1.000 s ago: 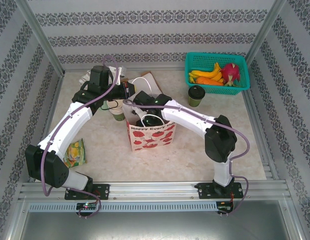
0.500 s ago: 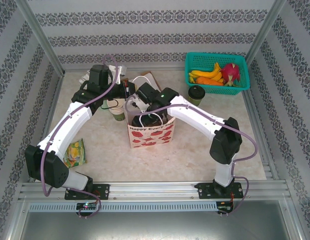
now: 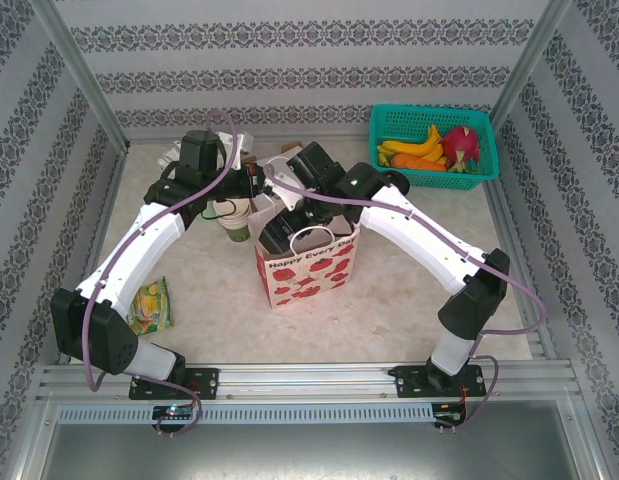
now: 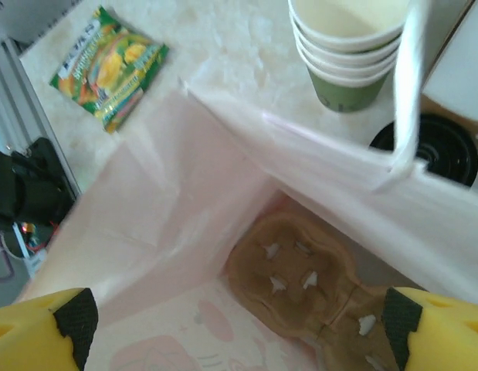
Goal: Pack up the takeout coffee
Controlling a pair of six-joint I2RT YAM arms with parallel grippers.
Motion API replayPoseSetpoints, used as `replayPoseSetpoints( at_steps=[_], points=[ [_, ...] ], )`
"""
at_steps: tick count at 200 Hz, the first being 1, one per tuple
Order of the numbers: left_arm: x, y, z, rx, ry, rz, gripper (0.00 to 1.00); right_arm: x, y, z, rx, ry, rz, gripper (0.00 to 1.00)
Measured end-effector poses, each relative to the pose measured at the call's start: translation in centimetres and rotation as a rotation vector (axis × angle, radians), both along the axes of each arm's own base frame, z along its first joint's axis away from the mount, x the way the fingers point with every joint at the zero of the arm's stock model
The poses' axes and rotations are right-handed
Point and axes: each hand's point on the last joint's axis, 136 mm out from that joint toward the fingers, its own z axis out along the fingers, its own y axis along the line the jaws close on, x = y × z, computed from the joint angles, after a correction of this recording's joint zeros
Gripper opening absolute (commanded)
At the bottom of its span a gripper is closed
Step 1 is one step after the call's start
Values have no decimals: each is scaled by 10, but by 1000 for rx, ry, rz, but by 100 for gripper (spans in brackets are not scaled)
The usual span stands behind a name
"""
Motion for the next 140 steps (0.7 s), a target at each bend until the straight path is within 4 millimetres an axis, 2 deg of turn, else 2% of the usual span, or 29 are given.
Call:
replayPoseSetpoints(
  at_steps=[31, 78, 112, 140],
  points=[
    [0, 0, 0, 6, -7, -5, 0, 13, -7, 20, 29, -101, 29, 98],
    [0, 0, 0, 17, -21, -14, 0, 34, -41, 56, 60, -292, 51, 98],
    [0, 0, 0, 19, -25, -20, 0, 55, -69, 51, 39, -371, 99, 96],
    [0, 0, 0, 20, -26, -21, 0, 66, -81, 32, 15, -357, 199, 93]
  ],
)
